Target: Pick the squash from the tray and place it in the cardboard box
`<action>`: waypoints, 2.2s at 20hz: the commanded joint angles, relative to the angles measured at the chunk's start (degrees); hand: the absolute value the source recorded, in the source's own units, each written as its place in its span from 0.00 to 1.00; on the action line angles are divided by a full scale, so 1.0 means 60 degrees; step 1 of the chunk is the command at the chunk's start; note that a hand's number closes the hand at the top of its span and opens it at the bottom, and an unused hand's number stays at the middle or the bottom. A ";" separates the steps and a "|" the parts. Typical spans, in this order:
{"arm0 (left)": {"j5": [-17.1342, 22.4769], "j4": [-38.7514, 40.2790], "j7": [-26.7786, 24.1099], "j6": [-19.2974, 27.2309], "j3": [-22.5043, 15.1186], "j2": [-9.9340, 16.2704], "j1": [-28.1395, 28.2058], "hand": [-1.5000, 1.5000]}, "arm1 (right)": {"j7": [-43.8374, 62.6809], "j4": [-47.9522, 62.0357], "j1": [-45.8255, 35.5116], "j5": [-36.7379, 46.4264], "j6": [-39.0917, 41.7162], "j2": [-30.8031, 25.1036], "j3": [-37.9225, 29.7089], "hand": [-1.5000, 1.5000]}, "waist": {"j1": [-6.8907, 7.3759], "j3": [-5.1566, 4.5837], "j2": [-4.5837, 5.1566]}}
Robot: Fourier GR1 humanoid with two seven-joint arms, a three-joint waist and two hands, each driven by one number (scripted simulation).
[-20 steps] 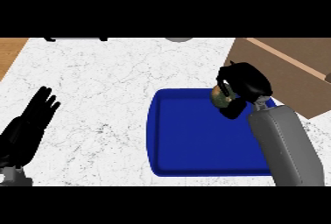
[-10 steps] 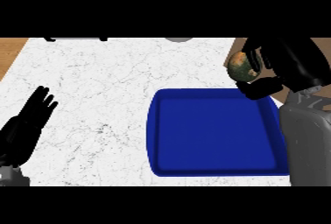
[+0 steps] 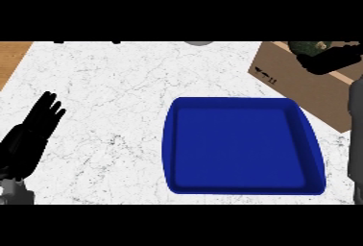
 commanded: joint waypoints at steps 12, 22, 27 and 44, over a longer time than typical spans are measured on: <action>-0.0020 0.0527 -0.0045 0.0066 0.0079 -0.0054 -0.0618 0.50 | -0.2753 0.5190 -0.0847 0.0074 -0.3113 -0.1270 -0.0319 1.00 | 0.0049 0.0004 0.0038; 0.0017 -0.0149 0.0098 -0.0054 -0.0128 -0.0217 -0.0113 0.50 | -0.3801 0.9292 -0.1349 -0.0052 -0.3776 -0.1698 -0.0895 1.00 | 0.0362 0.0017 0.0157; -0.0174 -0.0352 0.0114 0.0037 -0.0344 -0.0381 0.0089 0.50 | -0.3867 1.0624 -0.1311 -0.0055 -0.3717 -0.2246 -0.1177 0.00 | 0.0342 0.0021 0.0146; -0.0284 -0.0240 0.0261 0.0227 -0.0150 -0.0235 -0.0084 0.50 | -0.5658 1.1013 -0.1736 -0.4286 -0.3581 -0.2962 -0.4848 0.00 | 0.0103 0.0020 0.0043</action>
